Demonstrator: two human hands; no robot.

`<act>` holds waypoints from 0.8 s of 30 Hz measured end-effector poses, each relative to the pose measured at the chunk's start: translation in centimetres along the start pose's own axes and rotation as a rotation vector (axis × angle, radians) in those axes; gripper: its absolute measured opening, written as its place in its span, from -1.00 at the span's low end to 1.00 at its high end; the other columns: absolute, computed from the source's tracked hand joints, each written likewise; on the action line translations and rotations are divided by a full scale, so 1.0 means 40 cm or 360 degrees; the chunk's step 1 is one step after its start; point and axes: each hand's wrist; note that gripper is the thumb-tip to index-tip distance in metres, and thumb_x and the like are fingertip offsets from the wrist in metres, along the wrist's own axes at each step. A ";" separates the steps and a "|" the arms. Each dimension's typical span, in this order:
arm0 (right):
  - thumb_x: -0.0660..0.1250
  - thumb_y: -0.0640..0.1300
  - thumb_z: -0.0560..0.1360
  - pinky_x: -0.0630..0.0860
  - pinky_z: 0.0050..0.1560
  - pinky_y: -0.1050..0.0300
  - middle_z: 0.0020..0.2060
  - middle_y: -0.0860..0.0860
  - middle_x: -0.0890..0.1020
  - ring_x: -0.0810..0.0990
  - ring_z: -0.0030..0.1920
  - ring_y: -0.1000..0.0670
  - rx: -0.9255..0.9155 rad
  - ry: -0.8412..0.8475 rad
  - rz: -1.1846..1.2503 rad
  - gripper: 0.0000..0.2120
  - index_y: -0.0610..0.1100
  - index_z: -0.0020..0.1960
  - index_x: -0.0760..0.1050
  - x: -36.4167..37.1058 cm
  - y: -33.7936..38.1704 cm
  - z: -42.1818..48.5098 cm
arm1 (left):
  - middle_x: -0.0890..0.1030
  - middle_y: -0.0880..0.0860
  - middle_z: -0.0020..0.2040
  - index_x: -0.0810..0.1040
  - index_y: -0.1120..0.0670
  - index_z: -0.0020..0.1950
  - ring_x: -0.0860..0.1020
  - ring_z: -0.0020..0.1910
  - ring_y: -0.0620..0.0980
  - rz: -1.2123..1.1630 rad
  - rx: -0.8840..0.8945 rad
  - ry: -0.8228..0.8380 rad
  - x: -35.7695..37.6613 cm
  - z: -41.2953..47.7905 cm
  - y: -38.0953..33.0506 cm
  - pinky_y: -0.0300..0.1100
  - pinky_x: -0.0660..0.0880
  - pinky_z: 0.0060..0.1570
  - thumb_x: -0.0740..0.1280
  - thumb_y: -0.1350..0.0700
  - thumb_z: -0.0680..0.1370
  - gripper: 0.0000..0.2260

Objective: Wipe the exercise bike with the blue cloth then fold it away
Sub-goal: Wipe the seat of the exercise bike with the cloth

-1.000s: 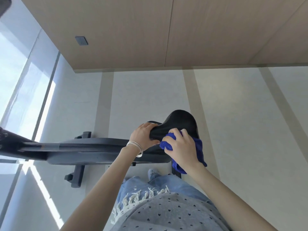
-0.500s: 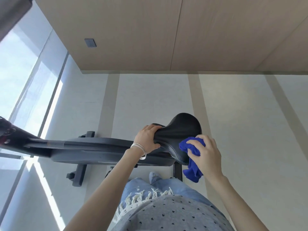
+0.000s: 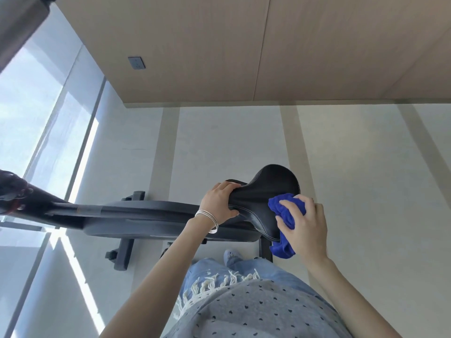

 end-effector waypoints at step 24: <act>0.43 -0.16 0.35 0.52 -0.17 -0.01 0.08 -0.04 0.51 0.49 -0.07 -0.20 0.0267 0.0440 0.0245 -0.74 -0.05 0.04 0.57 -0.028 -0.003 0.183 | 0.51 -0.02 0.23 0.42 -0.01 0.33 0.43 0.21 0.03 -0.0021 0.0006 0.0023 -0.006 0.007 0.013 -0.09 0.42 0.19 0.49 0.06 0.31 -0.39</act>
Point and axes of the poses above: each hand's wrist, its own z-axis towards the middle knuckle, its own x-axis out of the palm, y = z × x
